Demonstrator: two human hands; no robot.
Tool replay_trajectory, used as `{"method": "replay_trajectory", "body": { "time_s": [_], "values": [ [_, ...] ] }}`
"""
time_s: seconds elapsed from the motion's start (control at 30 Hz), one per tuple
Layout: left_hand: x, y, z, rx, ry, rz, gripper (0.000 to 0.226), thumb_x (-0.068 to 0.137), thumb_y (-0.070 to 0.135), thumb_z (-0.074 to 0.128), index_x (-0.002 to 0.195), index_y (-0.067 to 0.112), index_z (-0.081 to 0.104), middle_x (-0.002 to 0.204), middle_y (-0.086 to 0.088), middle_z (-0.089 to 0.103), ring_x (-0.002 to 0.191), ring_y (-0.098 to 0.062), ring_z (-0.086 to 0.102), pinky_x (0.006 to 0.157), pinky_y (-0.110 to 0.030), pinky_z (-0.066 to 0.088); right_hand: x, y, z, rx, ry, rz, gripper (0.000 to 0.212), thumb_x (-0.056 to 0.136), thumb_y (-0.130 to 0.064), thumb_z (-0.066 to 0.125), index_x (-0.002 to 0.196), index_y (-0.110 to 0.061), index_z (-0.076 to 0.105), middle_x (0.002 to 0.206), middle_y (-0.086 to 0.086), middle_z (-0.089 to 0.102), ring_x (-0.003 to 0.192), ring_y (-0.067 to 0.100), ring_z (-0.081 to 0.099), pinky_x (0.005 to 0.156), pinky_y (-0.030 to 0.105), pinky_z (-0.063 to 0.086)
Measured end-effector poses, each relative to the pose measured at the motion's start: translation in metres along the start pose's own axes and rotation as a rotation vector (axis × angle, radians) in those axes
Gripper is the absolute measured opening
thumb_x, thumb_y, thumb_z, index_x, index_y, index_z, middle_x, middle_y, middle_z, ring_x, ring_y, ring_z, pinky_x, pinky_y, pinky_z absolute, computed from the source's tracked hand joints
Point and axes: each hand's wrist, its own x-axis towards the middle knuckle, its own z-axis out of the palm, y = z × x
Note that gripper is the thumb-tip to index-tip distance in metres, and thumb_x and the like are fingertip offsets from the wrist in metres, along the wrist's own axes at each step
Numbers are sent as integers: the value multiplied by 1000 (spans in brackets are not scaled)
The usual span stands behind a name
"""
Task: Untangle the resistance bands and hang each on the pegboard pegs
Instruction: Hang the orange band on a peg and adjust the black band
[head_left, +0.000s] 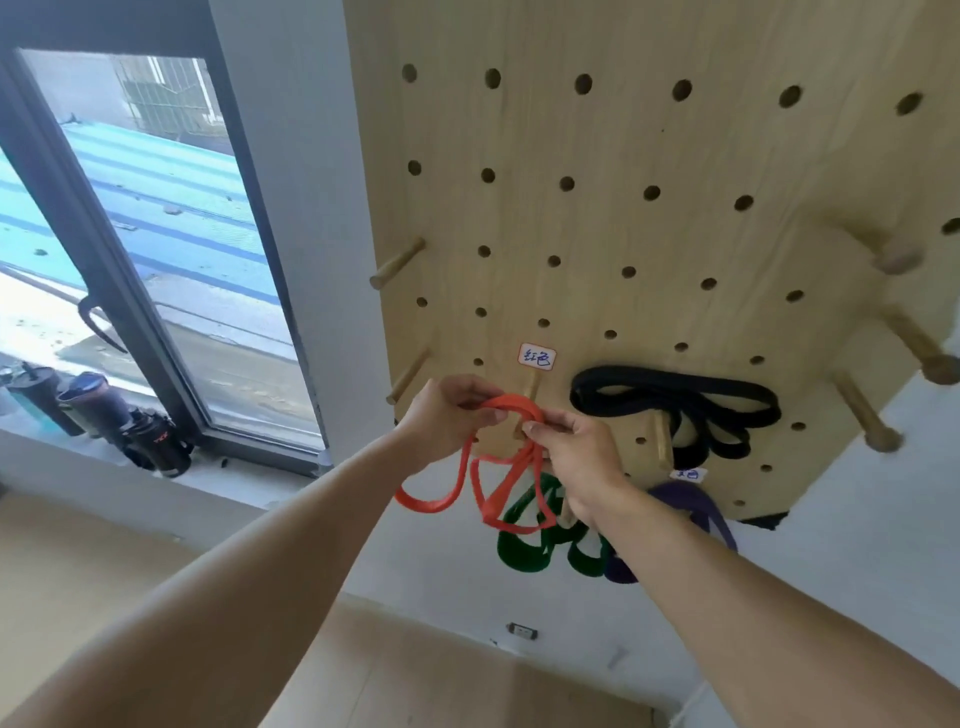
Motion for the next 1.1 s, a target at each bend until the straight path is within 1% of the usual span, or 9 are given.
{"method": "replay_trajectory", "body": {
  "time_s": [0.1, 0.2, 0.33, 0.47, 0.6, 0.8, 0.9, 1.03, 1.1],
  "values": [
    [21, 0, 2, 34, -9, 40, 13, 85, 23, 81, 95, 28, 76, 90, 13, 76, 86, -1, 70, 80, -21, 53, 15, 3, 4, -12, 78, -13, 7, 97, -23, 70, 100, -27, 75, 94, -2, 79, 92, 21, 75, 94, 47, 59],
    [35, 0, 8, 27, -2, 54, 13, 87, 20, 79, 96, 29, 75, 90, 16, 75, 86, 4, 68, 78, -16, 49, 25, 4, 9, 38, 151, -21, 9, 99, -21, 68, 98, -27, 75, 92, -2, 78, 89, 17, 74, 90, 38, 59],
    [48, -5, 15, -18, 21, 60, 16, 90, 17, 75, 102, 28, 73, 97, 15, 74, 91, 3, 66, 74, -11, 45, 33, 7, 21, 124, 247, -39, 14, 101, -17, 65, 99, -27, 74, 87, -6, 76, 78, 8, 72, 63, 16, 54],
    [57, -13, 16, -34, -1, 62, 15, 92, 16, 73, 105, 23, 73, 97, 13, 73, 91, -1, 66, 74, -11, 46, 39, 12, 31, 174, 295, -26, 16, 101, -19, 65, 104, -30, 76, 96, -2, 79, 88, 16, 76, 75, 28, 62],
    [64, -20, 19, -43, -29, 71, 15, 92, 17, 73, 94, 32, 69, 94, 12, 73, 92, -5, 68, 83, -19, 52, 44, 15, 35, 205, 334, -33, 18, 100, -20, 66, 103, -35, 76, 98, -4, 79, 93, 17, 76, 88, 35, 62],
    [75, -23, 27, -51, 4, 66, 16, 89, 15, 76, 99, 28, 72, 96, 10, 73, 92, -4, 67, 80, -13, 51, 45, 19, 36, 251, 350, 51, 18, 96, -37, 70, 111, -29, 76, 101, -6, 79, 96, 12, 74, 77, 23, 56],
    [80, -24, 29, -62, 1, 56, 17, 89, 14, 75, 101, 26, 74, 99, 7, 74, 96, -9, 68, 86, -20, 54, 45, 24, 38, 255, 344, 73, 22, 99, -40, 66, 113, -28, 78, 97, -7, 80, 96, 12, 74, 79, 25, 56],
    [84, -24, 32, -94, 50, 58, 15, 89, 15, 76, 98, 27, 76, 98, 7, 74, 97, -11, 68, 90, -27, 56, 48, 20, 39, 287, 390, 101, 20, 100, -39, 64, 110, -28, 77, 95, -8, 78, 87, 4, 70, 66, 16, 46],
    [82, -23, 34, -98, 83, 56, 12, 90, 17, 76, 98, 26, 76, 96, 9, 73, 95, -10, 67, 88, -26, 56, 52, 18, 41, 279, 407, 122, 22, 99, -42, 66, 106, -26, 78, 96, -7, 78, 89, 8, 70, 72, 20, 51]
  ]
}}
